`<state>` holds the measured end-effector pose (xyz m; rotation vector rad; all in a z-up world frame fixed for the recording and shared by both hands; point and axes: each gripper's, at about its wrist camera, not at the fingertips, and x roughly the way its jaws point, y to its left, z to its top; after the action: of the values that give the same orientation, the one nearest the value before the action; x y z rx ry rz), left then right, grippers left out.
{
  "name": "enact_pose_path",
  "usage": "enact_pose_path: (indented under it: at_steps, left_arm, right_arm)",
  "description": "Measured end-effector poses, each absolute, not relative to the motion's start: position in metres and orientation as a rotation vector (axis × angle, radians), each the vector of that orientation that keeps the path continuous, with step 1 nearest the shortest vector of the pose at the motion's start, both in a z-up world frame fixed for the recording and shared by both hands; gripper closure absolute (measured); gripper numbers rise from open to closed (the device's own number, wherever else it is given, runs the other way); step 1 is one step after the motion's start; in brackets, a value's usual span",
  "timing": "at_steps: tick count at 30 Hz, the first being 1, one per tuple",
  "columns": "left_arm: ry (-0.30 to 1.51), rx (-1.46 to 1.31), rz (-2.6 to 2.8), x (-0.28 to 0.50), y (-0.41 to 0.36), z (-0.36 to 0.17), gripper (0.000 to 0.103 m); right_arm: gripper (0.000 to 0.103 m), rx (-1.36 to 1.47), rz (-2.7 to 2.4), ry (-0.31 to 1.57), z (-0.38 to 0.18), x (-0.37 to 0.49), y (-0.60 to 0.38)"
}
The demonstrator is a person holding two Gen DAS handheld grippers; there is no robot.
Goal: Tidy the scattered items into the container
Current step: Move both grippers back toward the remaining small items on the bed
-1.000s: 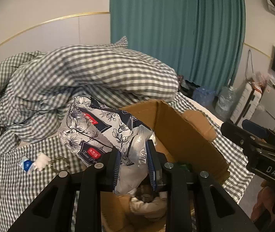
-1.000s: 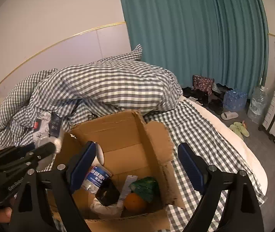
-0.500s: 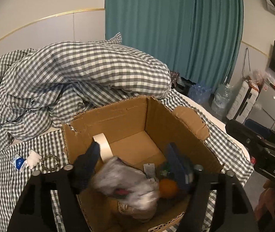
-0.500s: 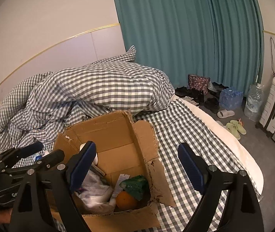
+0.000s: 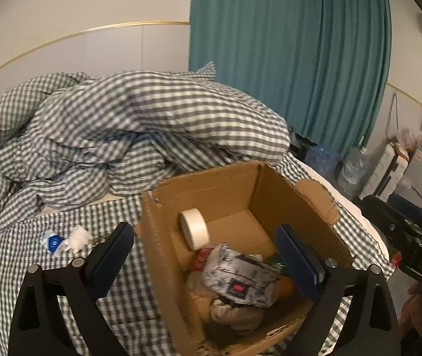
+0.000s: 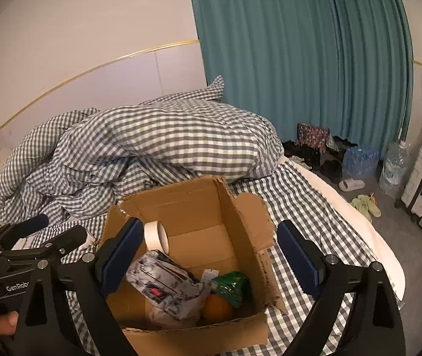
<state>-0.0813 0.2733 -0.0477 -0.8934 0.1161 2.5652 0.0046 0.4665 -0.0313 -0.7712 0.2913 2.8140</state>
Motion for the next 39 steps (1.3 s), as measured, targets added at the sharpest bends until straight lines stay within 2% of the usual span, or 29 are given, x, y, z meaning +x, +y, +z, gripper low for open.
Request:
enact_pose_path:
  at_steps: [2, 7, 26, 39]
  left_arm:
    - [0.108, -0.891, 2.576, -0.081, 0.263, -0.044, 0.004]
    - [0.096, -0.871, 2.615, -0.076, 0.236, -0.035, 0.001]
    - [-0.011, -0.863, 2.776, -0.076, 0.107, -0.019, 0.000]
    - [-0.066, -0.947, 2.891, -0.093, 0.011, -0.036, 0.000]
  right_arm:
    - [0.004, -0.762, 2.816, 0.276, -0.027, 0.004, 0.457]
    - [0.000, -0.738, 2.830, 0.254, -0.017, 0.003, 0.435]
    - [0.000, -0.723, 2.949, 0.162, 0.004, -0.017, 0.330]
    - [0.000, -0.759, 3.071, 0.104, -0.009, -0.051, 0.254]
